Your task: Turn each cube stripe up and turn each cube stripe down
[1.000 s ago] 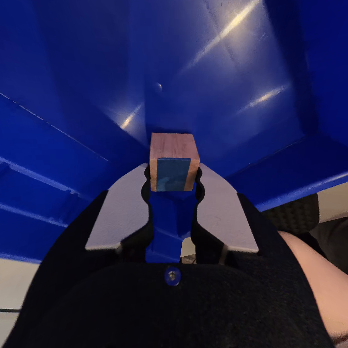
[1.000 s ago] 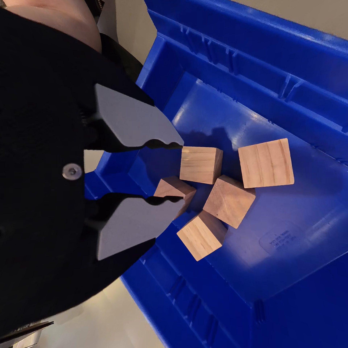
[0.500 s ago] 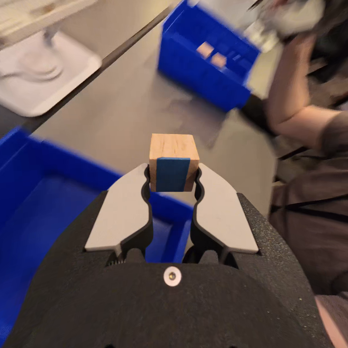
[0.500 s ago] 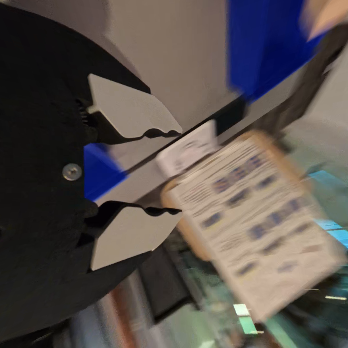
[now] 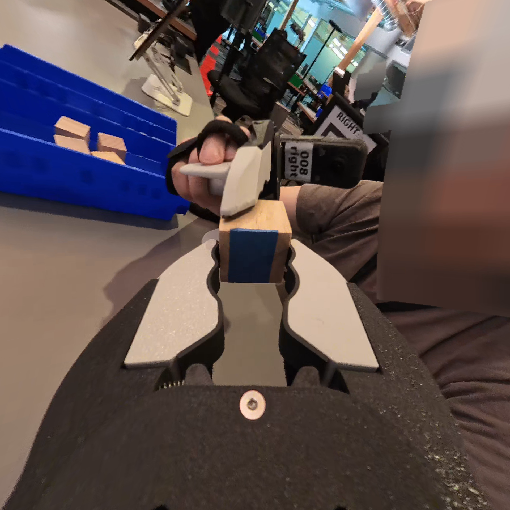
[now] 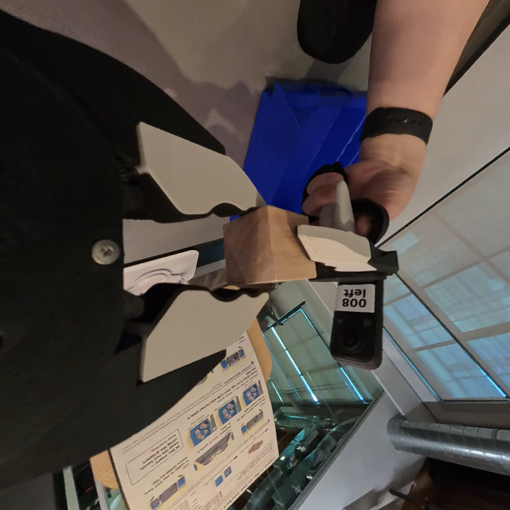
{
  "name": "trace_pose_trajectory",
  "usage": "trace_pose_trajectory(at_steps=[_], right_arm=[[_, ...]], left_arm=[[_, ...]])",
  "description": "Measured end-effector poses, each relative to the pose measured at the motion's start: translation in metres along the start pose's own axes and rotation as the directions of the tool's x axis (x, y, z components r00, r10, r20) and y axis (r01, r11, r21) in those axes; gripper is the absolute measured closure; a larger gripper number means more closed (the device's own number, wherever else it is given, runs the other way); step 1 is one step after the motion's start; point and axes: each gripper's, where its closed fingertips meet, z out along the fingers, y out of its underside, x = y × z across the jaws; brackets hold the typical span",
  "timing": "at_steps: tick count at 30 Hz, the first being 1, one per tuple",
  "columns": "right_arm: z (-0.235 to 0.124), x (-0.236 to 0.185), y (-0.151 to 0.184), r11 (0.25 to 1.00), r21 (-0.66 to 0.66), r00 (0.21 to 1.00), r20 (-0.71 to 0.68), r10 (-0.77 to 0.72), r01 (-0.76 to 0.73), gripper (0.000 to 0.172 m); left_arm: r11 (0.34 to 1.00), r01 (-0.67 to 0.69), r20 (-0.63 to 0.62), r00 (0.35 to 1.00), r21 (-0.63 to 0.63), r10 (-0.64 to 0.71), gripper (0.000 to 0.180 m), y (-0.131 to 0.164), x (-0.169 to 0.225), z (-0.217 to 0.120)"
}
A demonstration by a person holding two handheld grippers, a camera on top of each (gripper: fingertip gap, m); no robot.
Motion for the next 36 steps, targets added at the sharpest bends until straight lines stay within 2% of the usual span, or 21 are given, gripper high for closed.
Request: trace_pose_trajectory(at_steps=[2, 5, 8, 10, 12, 15, 16, 18, 22, 25, 28, 32, 36], right_arm=[[-0.004, 0.001, -0.007, 0.999, 0.012, 0.999, -0.001, -0.042, 0.042, 0.126], [-0.017, 0.016, -0.007, 0.999, -0.032, 0.999, 0.036, -0.022, 0.023, 0.126], [-0.057, 0.062, 0.022, 0.966, -0.234, 0.991, 0.045, 0.125, -0.112, 0.126], [-0.104, 0.079, 0.062, 0.848, -0.436, 0.932, 0.052, 0.358, -0.302, 0.126], [-0.155, 0.074, 0.112, 0.649, -0.637, 0.836, 0.010, 0.548, -0.417, 0.126], [-0.214, 0.039, 0.186, 0.392, -0.858, 0.769, -0.004, 0.639, -0.331, 0.125], [-0.223, 0.023, 0.200, 0.317, -0.895, 0.715, -0.003, 0.699, -0.313, 0.124], [-0.224, -0.003, 0.218, 0.232, -0.932, 0.614, 0.014, 0.789, -0.277, 0.124], [-0.221, -0.036, 0.246, 0.189, -0.972, 0.553, 0.082, 0.829, -0.139, 0.124], [-0.221, -0.046, 0.261, 0.160, -0.984, 0.563, 0.091, 0.821, -0.075, 0.124], [-0.224, -0.051, 0.270, 0.118, -0.992, 0.573, 0.074, 0.817, -0.041, 0.124], [-0.221, -0.054, 0.276, 0.103, -0.994, 0.577, 0.063, 0.814, -0.037, 0.124], [-0.218, -0.059, 0.274, 0.075, -0.997, 0.552, 0.044, 0.833, -0.034, 0.121]], left_arm=[[1.000, 0.009, -0.024, 1.000, -0.001, -0.009, 0.135, -0.001, 0.005, 0.002], [0.998, -0.060, 0.066, 0.996, 0.017, 0.059, 0.135, -0.007, 0.003, -0.010], [0.987, -0.138, 0.167, 0.978, 0.087, 0.122, 0.136, -0.022, 0.007, -0.037], [0.965, -0.224, 0.274, 0.945, 0.138, 0.180, 0.135, -0.034, 0.007, -0.055], [0.928, -0.323, 0.347, 0.905, 0.185, 0.246, 0.135, -0.043, 0.013, -0.069], [0.855, -0.446, 0.428, 0.849, 0.264, 0.310, 0.140, -0.050, 0.019, -0.080], [0.844, -0.464, 0.456, 0.833, 0.270, 0.313, 0.140, -0.051, 0.017, -0.083], [0.871, -0.440, 0.469, 0.830, 0.217, 0.302, 0.141, -0.044, 0.008, -0.081], [0.907, -0.392, 0.535, 0.804, 0.150, 0.259, 0.138, -0.038, -0.012, -0.078], [0.917, -0.391, 0.658, 0.713, 0.084, 0.243, 0.137, -0.036, -0.035, -0.087], [0.928, -0.371, 0.790, 0.566, -0.012, 0.237, 0.134, -0.030, -0.061, -0.103], [0.948, -0.318, 0.876, 0.459, 0.006, 0.149, 0.130, -0.029, -0.082, -0.122], [0.953, -0.296, 0.970, 0.206, -0.062, 0.128, 0.126, -0.026, -0.105, -0.154]])
